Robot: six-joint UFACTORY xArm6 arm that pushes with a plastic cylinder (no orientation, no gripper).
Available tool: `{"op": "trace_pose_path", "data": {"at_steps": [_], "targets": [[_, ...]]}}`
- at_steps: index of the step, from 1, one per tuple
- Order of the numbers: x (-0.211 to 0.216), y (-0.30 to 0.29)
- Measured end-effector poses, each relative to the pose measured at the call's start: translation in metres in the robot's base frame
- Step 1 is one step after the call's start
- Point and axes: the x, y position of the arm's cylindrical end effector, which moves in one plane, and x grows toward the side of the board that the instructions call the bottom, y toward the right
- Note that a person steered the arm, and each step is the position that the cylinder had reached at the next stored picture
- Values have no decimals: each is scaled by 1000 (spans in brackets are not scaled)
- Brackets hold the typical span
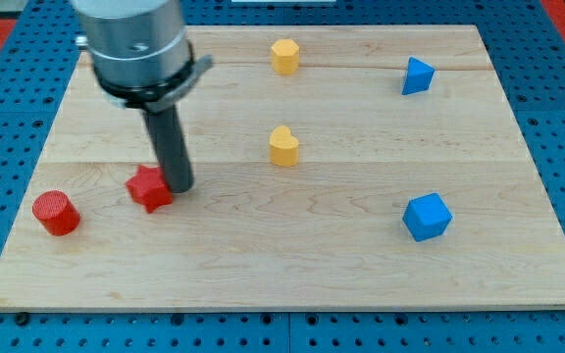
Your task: Move your arm to the center left of the board
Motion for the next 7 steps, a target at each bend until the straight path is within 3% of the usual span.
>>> {"op": "trace_pose_path", "data": {"at_steps": [2,5,7], "targets": [[0,-48],[-60,-68],[-66,-70]]}}
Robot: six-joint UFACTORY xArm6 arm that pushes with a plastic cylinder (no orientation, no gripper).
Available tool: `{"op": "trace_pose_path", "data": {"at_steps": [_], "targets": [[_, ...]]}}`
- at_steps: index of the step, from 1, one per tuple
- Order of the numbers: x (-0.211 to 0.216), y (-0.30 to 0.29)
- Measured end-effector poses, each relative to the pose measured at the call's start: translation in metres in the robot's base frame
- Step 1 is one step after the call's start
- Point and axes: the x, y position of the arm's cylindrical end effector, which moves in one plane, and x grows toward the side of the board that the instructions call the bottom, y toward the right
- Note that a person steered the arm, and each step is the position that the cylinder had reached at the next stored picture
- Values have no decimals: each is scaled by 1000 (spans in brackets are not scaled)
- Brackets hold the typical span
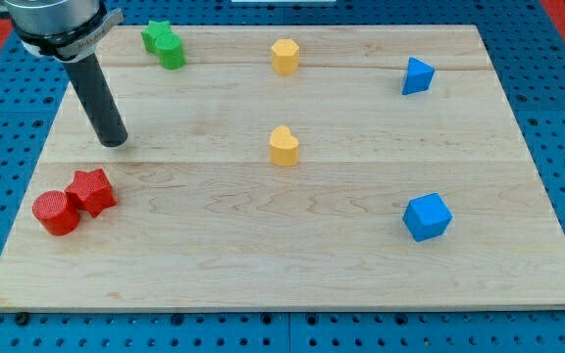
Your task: Move your arm to the center left of the board
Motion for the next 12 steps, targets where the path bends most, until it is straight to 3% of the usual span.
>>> {"op": "trace_pose_path", "data": {"at_steps": [5,12], "targets": [[19,-61],[35,-89]]}}
